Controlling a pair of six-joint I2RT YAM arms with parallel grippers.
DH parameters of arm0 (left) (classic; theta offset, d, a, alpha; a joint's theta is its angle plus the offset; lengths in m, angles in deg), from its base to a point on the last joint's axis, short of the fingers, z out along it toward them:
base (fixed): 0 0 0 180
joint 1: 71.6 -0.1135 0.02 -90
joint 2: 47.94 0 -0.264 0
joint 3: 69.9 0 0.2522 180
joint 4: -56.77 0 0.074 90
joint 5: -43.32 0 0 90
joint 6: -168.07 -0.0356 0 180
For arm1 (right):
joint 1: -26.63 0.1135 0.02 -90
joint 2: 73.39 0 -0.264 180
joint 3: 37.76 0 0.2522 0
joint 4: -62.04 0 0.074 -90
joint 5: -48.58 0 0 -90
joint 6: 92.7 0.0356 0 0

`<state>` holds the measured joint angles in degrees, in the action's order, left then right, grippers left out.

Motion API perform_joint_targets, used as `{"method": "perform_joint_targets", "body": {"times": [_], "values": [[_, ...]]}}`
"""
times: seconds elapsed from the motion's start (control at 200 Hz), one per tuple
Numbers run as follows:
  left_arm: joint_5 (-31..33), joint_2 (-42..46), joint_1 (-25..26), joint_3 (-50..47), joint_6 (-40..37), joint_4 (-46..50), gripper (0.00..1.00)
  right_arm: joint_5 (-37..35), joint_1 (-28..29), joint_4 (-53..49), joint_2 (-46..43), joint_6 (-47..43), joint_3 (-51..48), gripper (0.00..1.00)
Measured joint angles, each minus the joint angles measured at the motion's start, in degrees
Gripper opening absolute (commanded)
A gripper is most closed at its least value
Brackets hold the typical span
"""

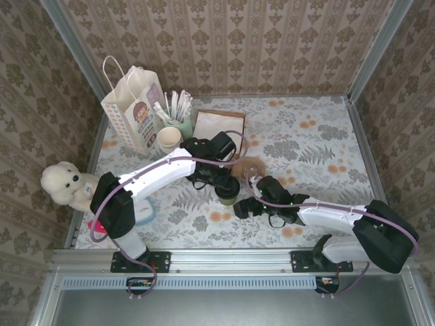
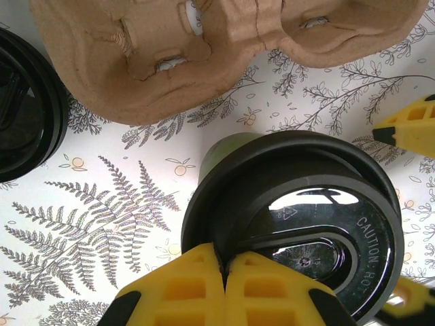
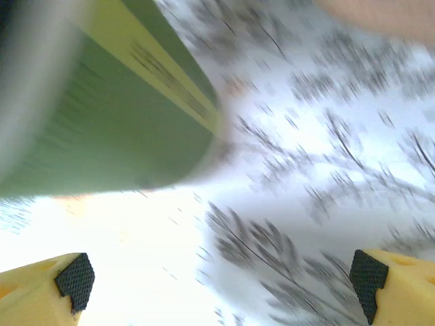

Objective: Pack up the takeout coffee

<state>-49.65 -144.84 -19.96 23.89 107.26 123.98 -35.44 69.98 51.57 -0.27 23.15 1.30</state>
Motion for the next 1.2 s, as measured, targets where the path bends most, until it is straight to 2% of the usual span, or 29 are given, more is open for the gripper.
{"method": "perform_joint_targets", "body": {"times": [0.085, 0.215, 0.31, 0.4, 0.51, 0.61, 0.735, 0.88, 1.2], "values": [[0.28, -0.11, 0.02, 0.96, -0.07, 0.68, 0.0, 0.33, -0.02, -2.45, -1.53, 0.07, 0.04, 1.0], [0.72, -0.63, 0.09, 2.4, -1.42, 1.99, 0.0, 3.82, -1.84, -5.6, -8.7, 0.52, 2.14, 1.0], [0.85, -1.27, 0.13, 3.39, -4.09, 2.23, 0.0, 7.41, -6.27, -6.36, -13.73, 2.56, 5.01, 1.0], [0.92, -1.95, 0.22, 4.31, -7.45, 2.25, 0.0, 10.4, -11.39, -7.06, -14.91, 4.92, 7.67, 1.0], [0.87, -2.69, 0.59, 5.31, -11.96, 2.21, 0.0, 14.38, -17.81, -10.01, -11.1, 9.05, 11.54, 0.97], [0.61, -3.13, 0.9, 6.21, -16.11, 2.29, 0.0, 18.05, -20.26, -13.05, -4.81, 11.96, 15.1, 0.95], [0.61, -4.96, 1.2, 9.03, -19.71, 2.49, 0.0, 22.99, -20.5, -13.94, 3.02, 14.29, 18.23, 0.93], [0.66, -6.23, 1.2, 10.38, -21.53, 2.8, 0.0, 25.88, -20.5, -14.73, 7.82, 15.3, 20.02, 0.93], [0.83, -6.47, 1.03, 10.51, -21.77, 3.54, 0.0, 26.86, -20.59, -14.64, 9.01, 16.63, 20.72, 0.95]]}}
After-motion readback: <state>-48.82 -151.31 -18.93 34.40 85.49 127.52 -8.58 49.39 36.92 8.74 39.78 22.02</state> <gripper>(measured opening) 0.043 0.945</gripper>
